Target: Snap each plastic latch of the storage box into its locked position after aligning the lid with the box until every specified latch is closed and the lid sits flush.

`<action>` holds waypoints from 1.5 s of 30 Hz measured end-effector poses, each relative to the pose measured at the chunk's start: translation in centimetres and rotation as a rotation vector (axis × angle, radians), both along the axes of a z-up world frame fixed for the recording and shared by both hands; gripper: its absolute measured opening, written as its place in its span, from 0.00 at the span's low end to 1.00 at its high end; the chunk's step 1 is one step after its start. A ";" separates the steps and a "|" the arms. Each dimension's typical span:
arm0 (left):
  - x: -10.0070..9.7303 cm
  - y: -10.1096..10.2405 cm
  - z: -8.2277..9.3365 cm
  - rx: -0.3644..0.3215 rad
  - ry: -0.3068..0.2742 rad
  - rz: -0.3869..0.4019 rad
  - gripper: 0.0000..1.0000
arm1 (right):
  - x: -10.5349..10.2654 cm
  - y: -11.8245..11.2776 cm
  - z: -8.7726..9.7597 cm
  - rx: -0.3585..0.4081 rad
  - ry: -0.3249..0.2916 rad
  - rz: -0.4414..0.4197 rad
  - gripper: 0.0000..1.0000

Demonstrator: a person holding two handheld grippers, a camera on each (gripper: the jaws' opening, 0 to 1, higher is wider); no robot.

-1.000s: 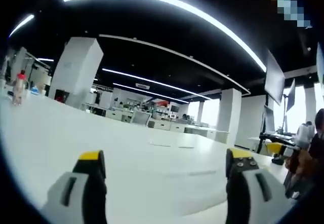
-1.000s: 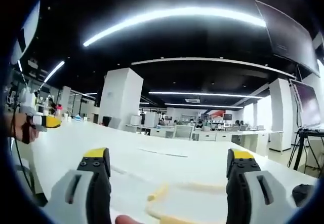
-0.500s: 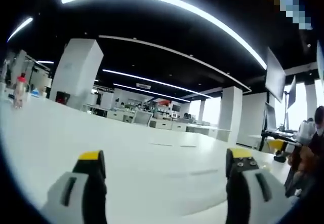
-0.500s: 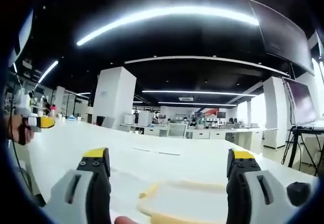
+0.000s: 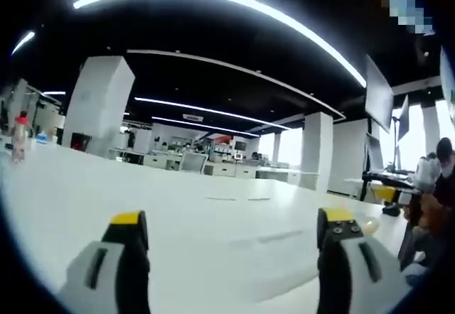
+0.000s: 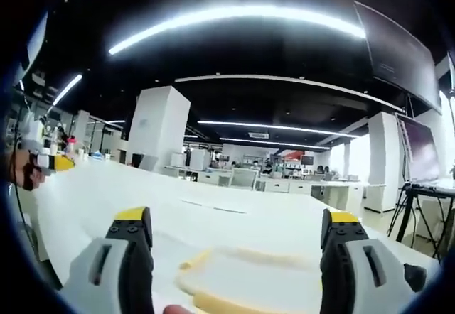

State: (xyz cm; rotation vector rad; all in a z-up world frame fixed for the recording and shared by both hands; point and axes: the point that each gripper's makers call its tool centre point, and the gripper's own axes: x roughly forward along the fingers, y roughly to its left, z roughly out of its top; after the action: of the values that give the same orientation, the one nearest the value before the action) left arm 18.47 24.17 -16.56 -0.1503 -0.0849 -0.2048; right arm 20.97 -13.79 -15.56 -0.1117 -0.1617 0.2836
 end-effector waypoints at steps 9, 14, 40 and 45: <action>1.8 -3.2 0.7 0.027 -0.003 -0.103 0.99 | 0.1 -2.1 -0.3 -0.019 0.012 -0.032 1.00; 2.8 -4.9 1.9 0.060 -0.031 -0.151 0.97 | 0.2 -3.0 -0.6 -0.034 0.025 -0.049 1.00; 7.8 -15.5 1.0 0.198 0.097 -0.465 0.90 | 0.0 -7.2 -1.8 0.028 0.056 -0.101 1.00; 8.3 -17.5 1.1 0.229 0.110 -0.519 0.89 | 0.0 -7.9 -2.0 0.037 0.061 -0.110 1.00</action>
State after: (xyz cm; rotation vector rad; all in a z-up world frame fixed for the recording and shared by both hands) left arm 26.79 6.65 -15.47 0.0490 0.0898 -0.7206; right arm 20.94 -21.67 -17.52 -0.0751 -0.0995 0.1739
